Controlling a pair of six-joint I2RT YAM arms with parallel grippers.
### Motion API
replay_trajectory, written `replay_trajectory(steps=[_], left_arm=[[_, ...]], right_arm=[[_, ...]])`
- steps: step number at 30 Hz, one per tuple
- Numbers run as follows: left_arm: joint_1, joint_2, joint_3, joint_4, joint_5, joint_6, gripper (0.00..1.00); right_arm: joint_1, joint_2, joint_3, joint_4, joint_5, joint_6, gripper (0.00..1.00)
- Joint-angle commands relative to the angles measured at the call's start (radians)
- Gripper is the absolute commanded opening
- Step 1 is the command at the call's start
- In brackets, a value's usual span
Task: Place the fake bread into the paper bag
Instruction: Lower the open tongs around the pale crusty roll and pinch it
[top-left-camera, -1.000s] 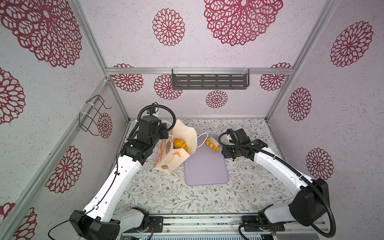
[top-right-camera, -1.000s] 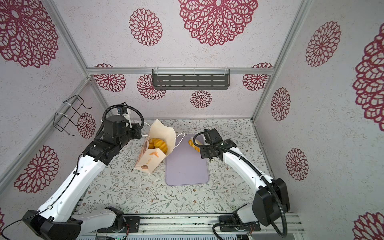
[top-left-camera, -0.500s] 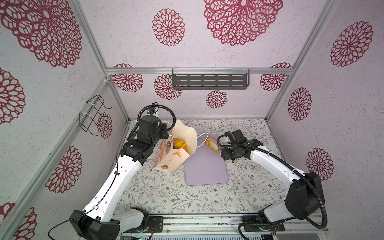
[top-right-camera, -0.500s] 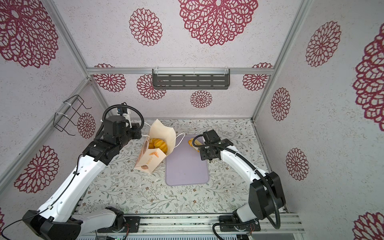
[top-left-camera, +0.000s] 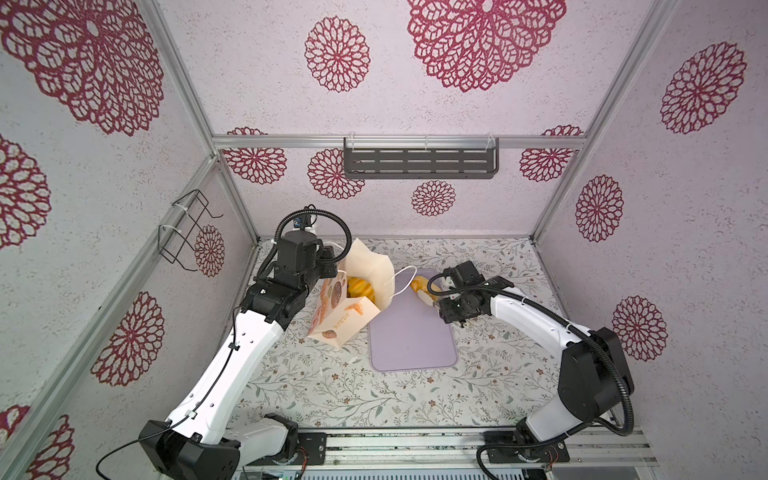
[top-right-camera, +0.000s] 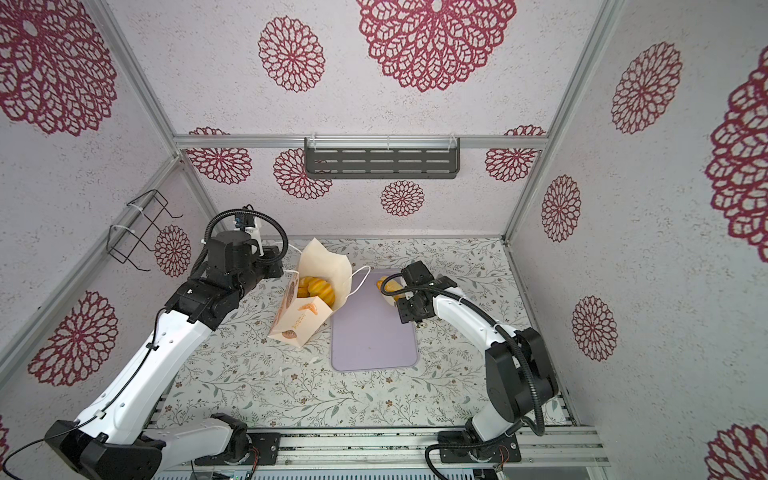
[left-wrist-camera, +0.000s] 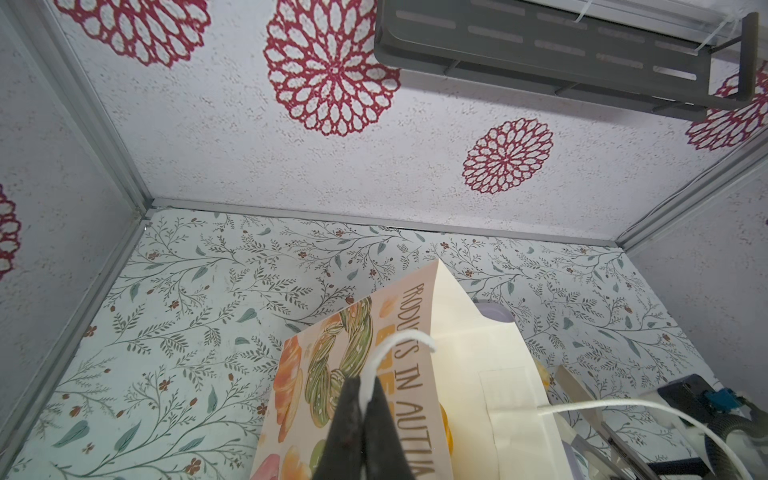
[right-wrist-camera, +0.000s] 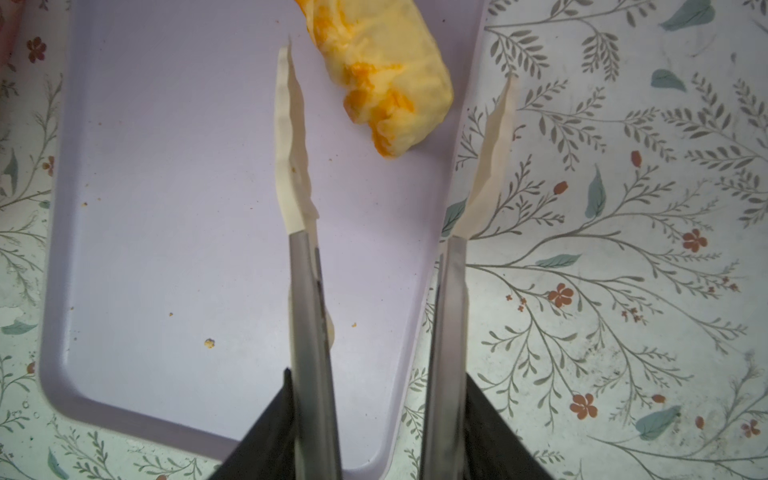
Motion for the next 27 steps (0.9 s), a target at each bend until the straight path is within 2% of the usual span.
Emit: replay_trajectory(steps=[1,17,27], left_arm=[[0.008,-0.018,-0.008,0.016,0.003,0.009,0.00],[0.008,-0.017,-0.005,0.012,-0.005,0.016,0.00],[0.008,-0.017,-0.004,0.012,-0.004,0.016,0.00]], right_arm=[[-0.006,-0.003,0.051,0.031,-0.014,-0.027,0.54],[-0.004,0.052,0.074,0.068,-0.086,-0.027,0.46],[-0.005,0.083,0.064,0.088,-0.109,-0.014,0.33]])
